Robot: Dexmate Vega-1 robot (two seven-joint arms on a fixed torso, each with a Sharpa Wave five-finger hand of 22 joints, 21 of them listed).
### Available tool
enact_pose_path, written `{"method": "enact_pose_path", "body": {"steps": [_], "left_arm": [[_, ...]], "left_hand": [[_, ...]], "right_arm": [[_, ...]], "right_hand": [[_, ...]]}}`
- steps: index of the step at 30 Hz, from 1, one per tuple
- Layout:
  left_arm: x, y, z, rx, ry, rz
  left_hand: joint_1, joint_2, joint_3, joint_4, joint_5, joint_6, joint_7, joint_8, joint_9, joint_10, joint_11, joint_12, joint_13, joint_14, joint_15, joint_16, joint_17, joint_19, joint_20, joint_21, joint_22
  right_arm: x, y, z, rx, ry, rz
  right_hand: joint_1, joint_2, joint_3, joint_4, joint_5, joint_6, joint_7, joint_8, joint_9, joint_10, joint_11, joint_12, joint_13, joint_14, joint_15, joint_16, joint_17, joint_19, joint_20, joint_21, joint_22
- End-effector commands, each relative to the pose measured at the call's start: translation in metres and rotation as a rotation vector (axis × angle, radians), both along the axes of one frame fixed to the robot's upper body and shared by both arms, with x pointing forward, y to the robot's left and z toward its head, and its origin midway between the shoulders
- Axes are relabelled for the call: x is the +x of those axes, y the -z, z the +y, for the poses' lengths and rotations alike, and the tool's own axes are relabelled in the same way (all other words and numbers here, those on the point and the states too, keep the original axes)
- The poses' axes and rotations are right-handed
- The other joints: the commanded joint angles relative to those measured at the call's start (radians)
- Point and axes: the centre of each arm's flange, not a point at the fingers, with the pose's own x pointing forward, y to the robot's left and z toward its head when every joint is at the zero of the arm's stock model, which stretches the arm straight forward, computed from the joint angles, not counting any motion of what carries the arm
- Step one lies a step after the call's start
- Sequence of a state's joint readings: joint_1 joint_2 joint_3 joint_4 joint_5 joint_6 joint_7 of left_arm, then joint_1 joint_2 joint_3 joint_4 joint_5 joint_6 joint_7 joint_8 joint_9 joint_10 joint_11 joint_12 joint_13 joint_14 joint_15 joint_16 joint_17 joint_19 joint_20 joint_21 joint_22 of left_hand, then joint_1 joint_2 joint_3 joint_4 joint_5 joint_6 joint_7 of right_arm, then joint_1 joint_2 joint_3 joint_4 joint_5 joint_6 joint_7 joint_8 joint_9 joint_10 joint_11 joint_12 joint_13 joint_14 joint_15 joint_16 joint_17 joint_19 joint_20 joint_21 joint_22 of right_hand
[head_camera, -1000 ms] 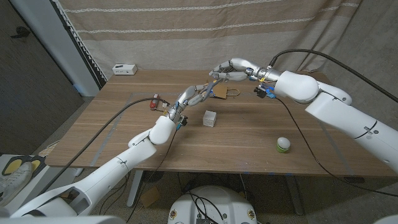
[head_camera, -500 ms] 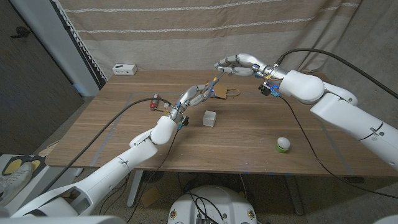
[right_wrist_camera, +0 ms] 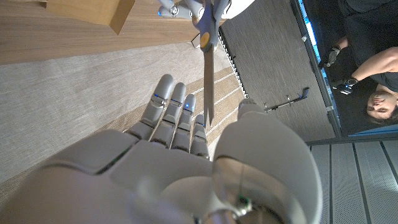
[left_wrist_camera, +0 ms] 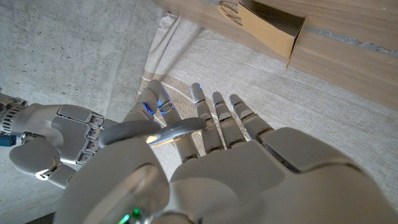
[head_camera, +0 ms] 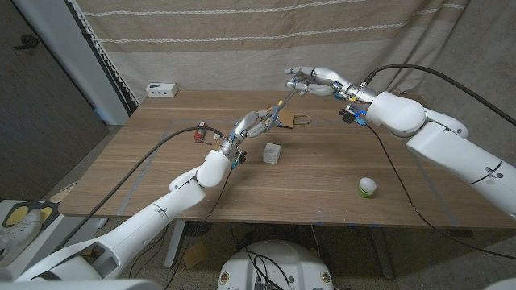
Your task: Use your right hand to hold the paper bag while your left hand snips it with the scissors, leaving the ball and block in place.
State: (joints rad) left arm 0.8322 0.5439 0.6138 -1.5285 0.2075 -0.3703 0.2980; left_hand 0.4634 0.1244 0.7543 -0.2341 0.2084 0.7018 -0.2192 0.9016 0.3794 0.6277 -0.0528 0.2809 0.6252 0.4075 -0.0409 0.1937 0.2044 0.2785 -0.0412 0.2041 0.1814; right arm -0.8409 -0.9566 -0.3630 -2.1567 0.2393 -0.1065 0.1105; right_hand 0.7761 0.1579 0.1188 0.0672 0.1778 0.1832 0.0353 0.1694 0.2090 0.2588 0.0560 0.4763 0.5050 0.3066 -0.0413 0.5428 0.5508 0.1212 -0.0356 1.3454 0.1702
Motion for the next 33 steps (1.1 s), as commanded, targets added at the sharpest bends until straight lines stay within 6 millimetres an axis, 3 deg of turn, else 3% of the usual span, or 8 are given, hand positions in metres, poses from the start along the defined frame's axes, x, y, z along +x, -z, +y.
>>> {"method": "enact_pose_path", "body": {"steps": [1, 9, 28, 33], "left_arm": [[-0.003, 0.003, 0.0, -0.001, -0.01, 0.005], [-0.006, 0.006, 0.002, -0.009, -0.02, 0.001], [-0.006, 0.005, 0.01, -0.068, 0.009, 0.046], [-0.007, 0.004, 0.013, -0.086, 0.008, 0.049]], "left_hand": [[-0.003, 0.012, 0.157, 0.143, 0.0, 0.01, 0.004, 0.011, -0.002, 0.184, -0.168, 0.006, 0.002, 0.0, -0.183, -0.004, 0.001, 0.008, -0.144, 0.005, 0.003], [-0.016, 0.004, 0.156, 0.146, 0.006, 0.001, 0.004, 0.015, 0.0, 0.18, -0.168, 0.006, -0.001, 0.002, -0.182, -0.003, 0.002, 0.008, -0.143, 0.005, 0.003], [-0.027, 0.005, 0.154, 0.157, 0.026, -0.016, 0.002, 0.033, 0.015, 0.206, -0.166, 0.011, -0.012, 0.019, -0.181, -0.004, 0.0, 0.013, -0.147, 0.005, 0.004], [-0.043, 0.013, 0.145, 0.182, 0.034, -0.062, 0.001, 0.045, 0.054, 0.179, -0.167, 0.011, -0.001, 0.011, -0.181, -0.004, 0.002, 0.011, -0.147, 0.006, 0.004]], "right_arm": [[-0.001, 0.002, -0.009, 0.046, -0.004, 0.008], [0.0, 0.004, -0.012, 0.078, -0.013, 0.025], [0.007, 0.005, -0.019, 0.153, -0.01, 0.071], [0.01, 0.007, -0.02, 0.17, -0.006, 0.08]], "right_hand": [[-0.013, 0.002, -0.001, -0.004, 0.003, -0.022, 0.0, 0.008, 0.001, -0.013, 0.007, -0.011, -0.005, -0.014, 0.002, -0.007, -0.004, -0.008, -0.001, -0.007, 0.003], [-0.036, 0.002, -0.007, -0.005, 0.003, -0.08, 0.02, 0.009, -0.001, -0.038, 0.009, -0.027, -0.022, -0.04, 0.019, -0.02, -0.018, -0.024, 0.014, -0.024, 0.003], [-0.057, 0.014, -0.005, -0.006, 0.005, -0.085, 0.033, 0.023, -0.003, -0.052, 0.009, -0.039, -0.04, -0.076, 0.033, -0.037, -0.035, -0.059, 0.034, -0.047, 0.005], [-0.063, 0.015, -0.004, -0.007, 0.006, -0.082, 0.034, 0.027, -0.004, -0.05, 0.014, -0.04, -0.045, -0.081, 0.035, -0.04, -0.04, -0.049, 0.026, -0.048, 0.005]]}}
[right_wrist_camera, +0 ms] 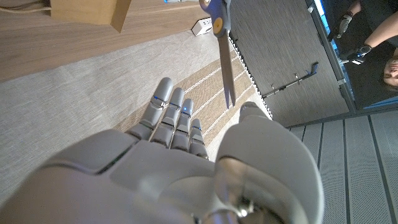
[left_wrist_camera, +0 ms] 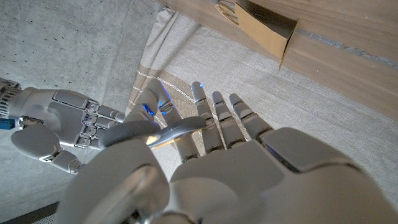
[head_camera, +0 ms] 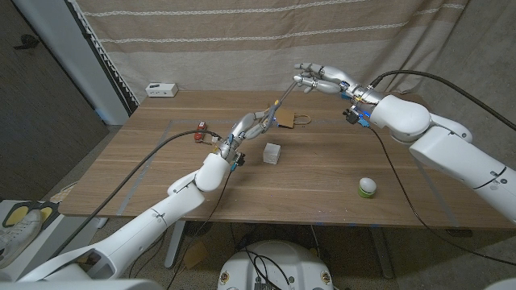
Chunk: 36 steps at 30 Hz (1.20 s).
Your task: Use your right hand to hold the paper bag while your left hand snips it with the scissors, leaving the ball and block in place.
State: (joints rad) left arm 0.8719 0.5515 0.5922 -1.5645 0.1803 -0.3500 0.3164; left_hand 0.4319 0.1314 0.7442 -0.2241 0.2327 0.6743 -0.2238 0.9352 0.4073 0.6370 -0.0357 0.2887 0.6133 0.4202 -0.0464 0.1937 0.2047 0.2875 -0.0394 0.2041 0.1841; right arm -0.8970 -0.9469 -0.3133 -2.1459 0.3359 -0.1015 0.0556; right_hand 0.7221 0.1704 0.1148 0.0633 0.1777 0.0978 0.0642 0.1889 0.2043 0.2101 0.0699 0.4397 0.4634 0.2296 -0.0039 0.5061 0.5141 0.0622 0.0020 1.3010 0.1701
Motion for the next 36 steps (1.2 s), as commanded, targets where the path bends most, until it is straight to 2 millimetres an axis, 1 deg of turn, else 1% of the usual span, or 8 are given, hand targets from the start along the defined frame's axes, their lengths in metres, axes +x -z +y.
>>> {"method": "enact_pose_path", "body": {"steps": [1, 11, 18, 21, 29, 31, 33, 36], "left_arm": [[-0.002, -0.001, 0.005, -0.039, 0.018, 0.031], [-0.001, -0.001, 0.006, -0.053, 0.037, 0.041], [0.0, 0.0, 0.007, -0.064, 0.039, 0.038], [0.001, 0.001, 0.008, -0.07, 0.04, 0.036], [0.001, 0.0, 0.008, -0.103, 0.038, 0.015], [0.001, 0.0, 0.008, -0.109, 0.035, 0.01], [0.001, 0.001, 0.008, -0.115, 0.031, 0.004], [0.001, 0.002, 0.008, -0.124, 0.028, 0.001]], "left_hand": [[-0.014, 0.008, 0.153, 0.178, 0.012, -0.046, 0.006, 0.016, 0.038, 0.168, -0.183, 0.005, 0.013, -0.005, -0.176, -0.004, 0.002, 0.002, -0.149, 0.006, 0.002], [-0.036, 0.027, 0.132, 0.245, 0.03, -0.143, 0.005, 0.046, 0.134, 0.174, -0.184, 0.027, 0.028, -0.003, -0.176, -0.003, 0.002, 0.0, -0.149, 0.008, 0.002], [-0.062, 0.027, 0.11, 0.307, 0.032, -0.156, 0.004, 0.019, 0.113, 0.221, -0.181, 0.047, -0.004, 0.01, -0.176, -0.005, 0.0, 0.007, -0.148, 0.008, 0.001], [-0.07, 0.025, 0.109, 0.319, 0.034, -0.146, 0.003, 0.006, 0.092, 0.248, -0.181, 0.052, -0.031, 0.013, -0.177, -0.005, -0.002, 0.008, -0.148, 0.007, 0.0], [-0.075, 0.018, 0.115, 0.317, 0.042, -0.125, 0.003, -0.009, 0.048, 0.228, -0.184, 0.018, -0.086, 0.011, -0.175, -0.004, -0.004, 0.011, -0.148, 0.004, 0.0], [-0.077, 0.009, 0.112, 0.304, 0.047, -0.113, 0.003, 0.002, 0.036, 0.168, -0.184, -0.071, -0.156, -0.016, -0.174, -0.002, -0.007, 0.011, -0.148, 0.004, 0.0], [-0.076, 0.002, 0.11, 0.291, 0.05, -0.098, 0.003, 0.008, 0.025, 0.123, -0.182, -0.087, -0.183, -0.034, -0.174, -0.004, -0.01, 0.01, -0.149, 0.004, 0.0], [-0.081, -0.007, 0.093, 0.267, 0.051, -0.055, 0.002, 0.002, -0.021, -0.032, -0.18, -0.091, -0.245, -0.092, -0.173, -0.008, -0.011, 0.002, -0.15, 0.004, 0.0]], "right_arm": [[0.007, 0.003, -0.004, 0.051, 0.004, 0.032], [0.012, 0.004, -0.006, 0.065, 0.01, 0.046], [0.016, 0.004, -0.006, 0.065, 0.011, 0.053], [0.018, 0.004, -0.007, 0.07, 0.011, 0.059], [0.022, 0.003, -0.01, 0.075, 0.023, 0.067], [0.022, 0.003, -0.01, 0.074, 0.024, 0.069], [0.023, 0.003, -0.01, 0.068, 0.025, 0.074], [0.023, 0.003, -0.01, 0.064, 0.025, 0.078]], "right_hand": [[-0.01, 0.003, 0.0, -0.004, 0.006, 0.004, 0.006, 0.008, 0.001, -0.001, 0.001, -0.004, -0.005, -0.004, -0.003, -0.004, -0.004, 0.012, -0.013, -0.003, 0.006], [-0.019, 0.006, 0.003, -0.005, 0.007, 0.008, 0.005, 0.012, 0.0, -0.003, -0.004, -0.007, -0.013, -0.029, 0.004, -0.016, -0.013, -0.005, -0.01, -0.013, 0.007], [-0.023, 0.006, 0.005, -0.006, 0.007, 0.009, 0.005, 0.014, -0.001, -0.001, -0.001, -0.008, -0.017, -0.029, 0.006, -0.017, -0.017, -0.008, -0.006, -0.016, 0.008], [-0.025, 0.006, 0.005, -0.006, 0.007, 0.01, 0.004, 0.015, -0.001, -0.002, -0.003, -0.009, -0.019, -0.03, 0.008, -0.018, -0.02, -0.009, -0.005, -0.017, 0.008], [-0.03, 0.007, 0.007, -0.008, 0.008, 0.009, 0.004, 0.015, -0.002, -0.007, 0.0, -0.012, -0.025, -0.035, 0.011, -0.021, -0.025, -0.017, 0.0, -0.023, 0.008], [-0.031, 0.007, 0.008, -0.008, 0.008, 0.009, 0.004, 0.015, -0.002, -0.01, -0.002, -0.014, -0.026, -0.035, 0.012, -0.022, -0.027, -0.018, 0.001, -0.024, 0.008], [-0.032, 0.007, 0.008, -0.008, 0.008, 0.008, 0.004, 0.015, -0.002, -0.011, -0.003, -0.014, -0.027, -0.035, 0.012, -0.022, -0.028, -0.019, 0.002, -0.025, 0.008], [-0.033, 0.007, 0.009, -0.009, 0.008, 0.008, 0.004, 0.015, -0.002, -0.01, 0.0, -0.014, -0.029, -0.036, 0.014, -0.023, -0.03, -0.02, 0.003, -0.026, 0.008]]}}
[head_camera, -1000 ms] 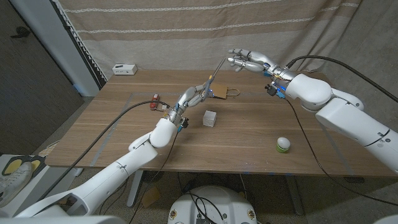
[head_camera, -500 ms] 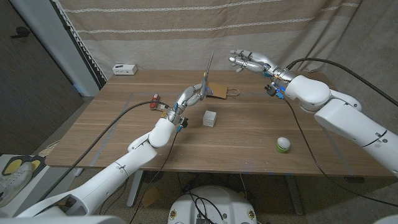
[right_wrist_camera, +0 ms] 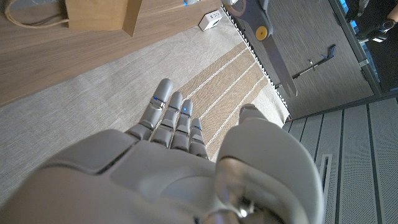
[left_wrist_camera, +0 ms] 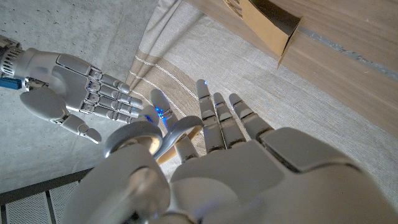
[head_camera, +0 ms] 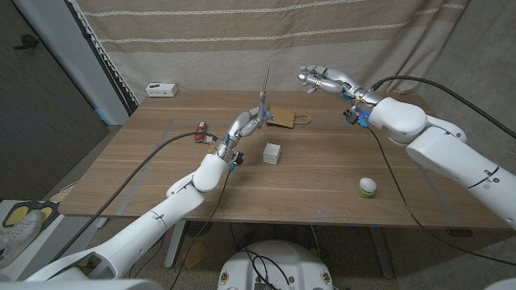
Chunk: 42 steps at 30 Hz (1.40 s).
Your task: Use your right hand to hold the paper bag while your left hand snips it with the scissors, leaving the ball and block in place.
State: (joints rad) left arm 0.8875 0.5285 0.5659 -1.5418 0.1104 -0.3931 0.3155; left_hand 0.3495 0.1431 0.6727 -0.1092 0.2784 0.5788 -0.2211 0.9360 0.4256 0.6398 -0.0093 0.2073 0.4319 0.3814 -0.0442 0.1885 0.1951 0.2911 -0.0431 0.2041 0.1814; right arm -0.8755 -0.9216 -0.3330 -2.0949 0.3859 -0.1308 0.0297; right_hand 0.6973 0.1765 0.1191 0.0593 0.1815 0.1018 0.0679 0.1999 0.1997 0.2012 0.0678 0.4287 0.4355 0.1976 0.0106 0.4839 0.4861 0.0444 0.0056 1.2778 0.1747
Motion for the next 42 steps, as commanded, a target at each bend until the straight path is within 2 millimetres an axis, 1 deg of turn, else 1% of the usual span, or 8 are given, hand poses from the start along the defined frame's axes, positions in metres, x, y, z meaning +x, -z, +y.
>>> {"method": "enact_pose_path", "body": {"steps": [1, 3, 5, 9, 12, 23, 36, 42], "left_arm": [[-0.0008, 0.0021, 0.0004, -0.035, -0.011, -0.023], [-0.001, 0.0026, 0.0003, -0.037, -0.01, -0.026], [-0.0011, 0.003, 0.0002, -0.032, -0.008, -0.025], [-0.001, 0.0034, -0.0001, -0.024, -0.002, -0.026], [-0.0008, 0.0034, 0.0, -0.027, 0.004, -0.023], [0.0015, 0.0073, -0.0007, -0.047, 0.031, 0.012], [0.0047, 0.007, 0.0001, -0.075, 0.064, 0.029], [0.0062, 0.0107, 0.0031, -0.135, 0.115, 0.077]], "left_hand": [[0.004, -0.024, 0.161, 0.138, 0.006, 0.052, -0.001, -0.001, -0.052, -0.08, -0.205, -0.008, -0.082, -0.07, -0.176, -0.004, -0.002, -0.008, -0.148, 0.002, 0.002], [0.007, -0.023, 0.159, 0.118, 0.004, 0.096, -0.001, -0.01, -0.088, -0.131, -0.206, 0.003, -0.089, -0.09, -0.174, -0.002, 0.0, -0.015, -0.147, 0.002, 0.002], [0.014, -0.014, 0.168, 0.106, 0.002, 0.109, 0.0, -0.007, -0.092, -0.132, -0.21, 0.013, -0.081, -0.095, -0.175, 0.003, 0.003, -0.019, -0.147, 0.001, 0.001], [0.027, -0.004, 0.184, 0.09, -0.004, 0.12, 0.003, -0.006, -0.102, -0.098, -0.212, 0.03, -0.063, -0.092, -0.176, 0.006, 0.005, -0.022, -0.145, 0.002, 0.001], [0.032, -0.001, 0.197, 0.084, -0.015, 0.117, 0.005, -0.003, -0.102, -0.038, -0.214, 0.045, -0.036, -0.084, -0.176, 0.008, 0.006, -0.024, -0.145, 0.002, 0.002], [0.03, -0.008, 0.217, 0.089, -0.018, 0.116, 0.002, -0.012, -0.121, 0.174, -0.212, 0.088, 0.051, -0.022, -0.175, 0.008, 0.005, -0.017, -0.145, 0.003, 0.001], [0.03, -0.011, 0.224, 0.086, -0.014, 0.121, 0.001, -0.015, -0.124, 0.195, -0.211, 0.076, 0.067, -0.009, -0.176, 0.005, 0.005, -0.016, -0.146, 0.002, 0.002], [0.029, -0.008, 0.227, 0.086, -0.02, 0.116, 0.001, -0.014, -0.115, 0.19, -0.211, 0.071, 0.074, -0.006, -0.175, 0.005, 0.005, -0.015, -0.146, 0.003, 0.002]], "right_arm": [[0.0037, -0.0011, -0.0012, -0.007, 0.006, 0.015], [0.0038, -0.0011, -0.0011, -0.009, 0.005, 0.016], [0.0038, -0.0011, -0.001, -0.01, 0.007, 0.017], [0.0035, -0.0006, -0.0008, -0.014, 0.01, 0.021], [0.0033, 0.0, -0.0007, -0.014, 0.011, 0.025], [0.0026, 0.0001, -0.0009, -0.018, 0.026, 0.029], [0.0054, 0.0017, -0.0021, -0.024, 0.038, 0.043], [0.0058, 0.004, -0.0015, -0.033, 0.046, 0.052]], "right_hand": [[-0.009, 0.001, 0.005, -0.005, 0.004, 0.004, -0.001, 0.004, 0.003, -0.002, 0.003, -0.004, -0.001, -0.005, 0.001, -0.001, -0.002, -0.003, 0.001, -0.004, 0.004], [-0.01, 0.001, 0.006, -0.005, 0.004, 0.004, -0.001, 0.005, 0.003, -0.004, 0.004, -0.005, -0.003, -0.005, 0.002, -0.002, -0.004, -0.005, 0.002, -0.005, 0.004], [-0.012, 0.001, 0.006, -0.006, 0.004, 0.004, -0.002, 0.005, 0.002, -0.004, 0.001, -0.005, -0.004, -0.005, 0.005, -0.002, -0.006, -0.006, 0.003, -0.007, 0.004], [-0.013, 0.001, 0.007, -0.007, 0.004, 0.004, -0.001, 0.005, 0.002, -0.005, 0.001, -0.006, -0.006, -0.005, 0.003, -0.003, -0.008, -0.007, 0.004, -0.008, 0.004], [-0.015, 0.001, 0.008, -0.007, 0.005, 0.003, -0.001, 0.005, 0.002, -0.001, 0.005, -0.005, -0.008, -0.005, 0.004, -0.003, -0.01, -0.006, 0.004, -0.009, 0.004], [-0.02, 0.002, 0.012, -0.01, 0.005, 0.003, -0.002, 0.006, 0.002, -0.003, 0.003, -0.007, -0.014, -0.005, 0.005, -0.005, -0.018, -0.006, 0.005, -0.014, 0.004], [-0.024, 0.002, 0.015, -0.013, 0.005, 0.003, 0.0, 0.007, 0.001, 0.001, 0.007, -0.007, -0.02, -0.007, 0.004, -0.007, -0.025, -0.008, 0.007, -0.019, 0.004], [-0.027, 0.002, 0.019, -0.015, 0.005, 0.006, -0.003, 0.008, 0.001, -0.003, 0.003, -0.009, -0.025, -0.012, 0.004, -0.011, -0.031, -0.036, 0.022, -0.031, 0.003]]}}
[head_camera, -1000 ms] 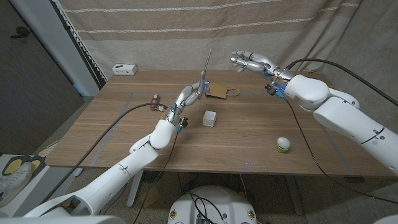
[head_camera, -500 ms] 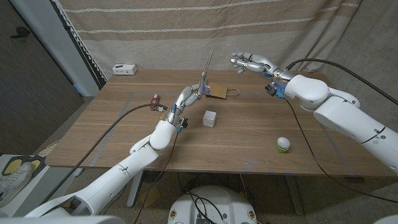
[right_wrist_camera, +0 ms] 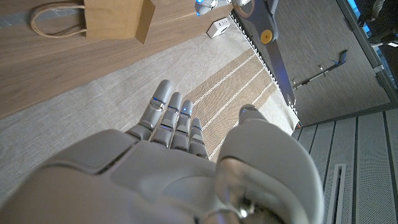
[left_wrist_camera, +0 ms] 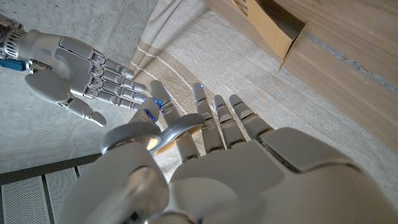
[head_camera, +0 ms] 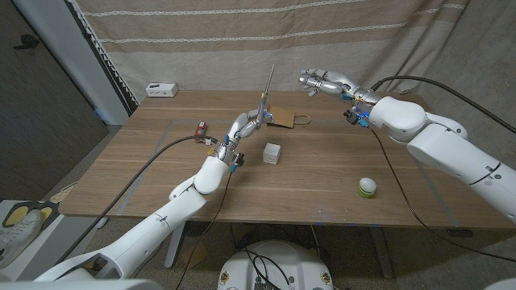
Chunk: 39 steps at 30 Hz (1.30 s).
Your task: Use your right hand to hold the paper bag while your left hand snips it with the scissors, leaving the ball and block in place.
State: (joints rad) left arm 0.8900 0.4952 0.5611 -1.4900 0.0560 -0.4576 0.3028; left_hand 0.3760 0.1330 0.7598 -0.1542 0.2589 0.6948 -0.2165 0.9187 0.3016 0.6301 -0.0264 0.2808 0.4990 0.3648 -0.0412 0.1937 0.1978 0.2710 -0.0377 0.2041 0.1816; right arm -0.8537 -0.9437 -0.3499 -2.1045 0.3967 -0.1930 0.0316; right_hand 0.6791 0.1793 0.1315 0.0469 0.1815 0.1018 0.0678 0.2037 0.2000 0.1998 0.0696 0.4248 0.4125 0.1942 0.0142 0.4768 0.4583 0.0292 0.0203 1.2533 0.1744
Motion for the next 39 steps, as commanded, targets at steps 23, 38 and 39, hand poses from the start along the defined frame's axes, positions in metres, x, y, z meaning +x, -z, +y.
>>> {"method": "enact_pose_path", "body": {"steps": [23, 38, 39], "left_arm": [[-0.002, 0.009, 0.015, -0.197, 0.144, 0.098], [-0.004, 0.008, 0.018, -0.209, 0.161, 0.093], [-0.004, 0.008, 0.018, -0.209, 0.162, 0.094]], "left_hand": [[-0.019, -0.043, 0.163, 0.065, -0.025, 0.11, 0.0, 0.004, -0.064, 0.254, -0.192, 0.024, 0.012, 0.074, -0.182, -0.002, 0.003, 0.032, -0.154, 0.005, 0.003], [-0.001, -0.098, 0.214, 0.019, -0.019, 0.29, 0.004, -0.165, -0.113, 0.3, -0.195, -0.01, -0.013, 0.072, -0.18, 0.001, 0.003, 0.037, -0.155, 0.001, 0.001], [-0.001, -0.1, 0.214, 0.021, -0.019, 0.288, 0.003, -0.173, -0.112, 0.307, -0.195, -0.016, -0.021, 0.073, -0.18, 0.001, 0.003, 0.037, -0.155, 0.001, 0.001]], "right_arm": [[0.007, 0.012, 0.0, -0.009, 0.012, 0.053], [0.008, 0.014, 0.0, 0.002, 0.025, 0.057], [0.008, 0.014, 0.0, 0.003, 0.026, 0.058]], "right_hand": [[-0.031, 0.002, 0.018, -0.004, 0.005, -0.003, -0.008, 0.002, 0.0, -0.024, 0.003, -0.017, -0.021, -0.054, 0.019, -0.03, -0.028, -0.088, 0.059, -0.051, 0.002], [-0.039, 0.002, 0.021, -0.003, 0.005, -0.006, -0.008, 0.002, 0.0, -0.027, -0.001, -0.018, -0.027, -0.062, 0.026, -0.036, -0.037, -0.094, 0.063, -0.061, 0.002], [-0.039, 0.002, 0.022, -0.003, 0.005, -0.006, -0.009, 0.002, 0.0, -0.027, 0.0, -0.018, -0.027, -0.063, 0.026, -0.036, -0.037, -0.094, 0.062, -0.061, 0.002]]}}
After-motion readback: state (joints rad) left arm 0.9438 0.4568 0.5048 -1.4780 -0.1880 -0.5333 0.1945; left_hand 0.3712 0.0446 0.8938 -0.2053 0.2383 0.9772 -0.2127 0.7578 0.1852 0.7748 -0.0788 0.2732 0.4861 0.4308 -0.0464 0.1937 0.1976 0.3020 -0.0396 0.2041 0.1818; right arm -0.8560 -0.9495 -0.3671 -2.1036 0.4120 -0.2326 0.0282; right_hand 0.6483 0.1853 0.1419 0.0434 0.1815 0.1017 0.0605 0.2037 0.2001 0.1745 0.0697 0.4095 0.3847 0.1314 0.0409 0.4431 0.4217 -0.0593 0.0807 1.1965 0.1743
